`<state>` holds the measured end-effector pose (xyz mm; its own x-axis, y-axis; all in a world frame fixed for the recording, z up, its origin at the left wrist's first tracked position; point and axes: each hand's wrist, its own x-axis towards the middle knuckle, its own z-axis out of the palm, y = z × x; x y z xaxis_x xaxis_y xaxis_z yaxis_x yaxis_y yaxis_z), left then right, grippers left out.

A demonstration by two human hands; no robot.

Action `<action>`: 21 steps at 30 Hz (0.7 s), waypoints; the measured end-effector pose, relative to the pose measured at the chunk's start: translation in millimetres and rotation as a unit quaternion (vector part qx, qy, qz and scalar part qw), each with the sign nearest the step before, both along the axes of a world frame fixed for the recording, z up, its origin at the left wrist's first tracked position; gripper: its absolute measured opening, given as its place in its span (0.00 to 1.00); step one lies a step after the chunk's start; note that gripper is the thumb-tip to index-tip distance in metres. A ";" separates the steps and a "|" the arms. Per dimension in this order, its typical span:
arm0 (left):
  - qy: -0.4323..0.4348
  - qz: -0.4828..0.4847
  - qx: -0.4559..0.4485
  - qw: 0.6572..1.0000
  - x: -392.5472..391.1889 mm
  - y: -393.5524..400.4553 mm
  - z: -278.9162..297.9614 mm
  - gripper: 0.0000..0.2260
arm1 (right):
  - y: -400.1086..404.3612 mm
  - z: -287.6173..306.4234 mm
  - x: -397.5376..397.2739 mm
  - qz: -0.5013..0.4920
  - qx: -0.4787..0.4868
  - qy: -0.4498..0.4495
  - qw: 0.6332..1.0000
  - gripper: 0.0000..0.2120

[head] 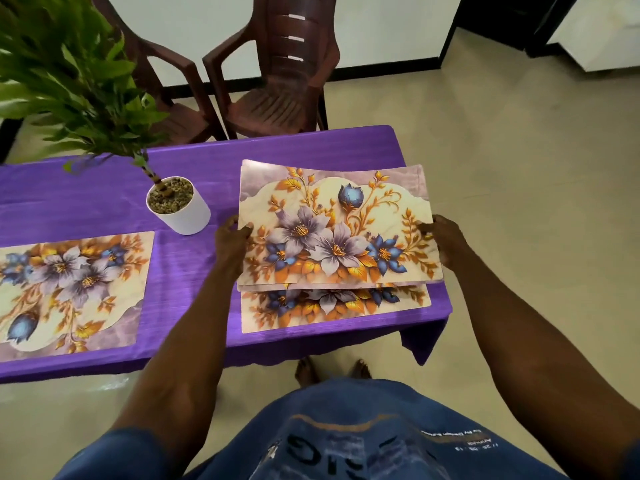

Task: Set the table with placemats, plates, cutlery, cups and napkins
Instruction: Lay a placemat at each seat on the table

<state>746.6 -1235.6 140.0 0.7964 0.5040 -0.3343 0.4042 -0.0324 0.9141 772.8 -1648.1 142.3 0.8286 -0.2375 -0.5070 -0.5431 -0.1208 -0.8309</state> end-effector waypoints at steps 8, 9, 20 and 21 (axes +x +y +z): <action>0.021 -0.032 -0.024 0.999 4.2 -43.0 -5.7 0.08 | -46.8 -10.6 -9.0 -0.010 -0.017 0.004 1.000 0.15; 0.024 -0.041 -0.016 0.999 5.9 -52.7 -5.7 0.08 | -56.3 -10.1 -9.3 -0.015 -0.010 0.003 1.000 0.16; 0.056 -0.089 0.048 0.993 27.5 -254.4 -20.7 0.11 | -258.7 -9.7 6.9 -0.003 0.018 -0.007 1.000 0.14; 0.054 -0.090 0.059 0.993 30.3 -276.6 -23.4 0.13 | -281.1 -9.7 9.2 -0.003 0.018 -0.005 1.000 0.14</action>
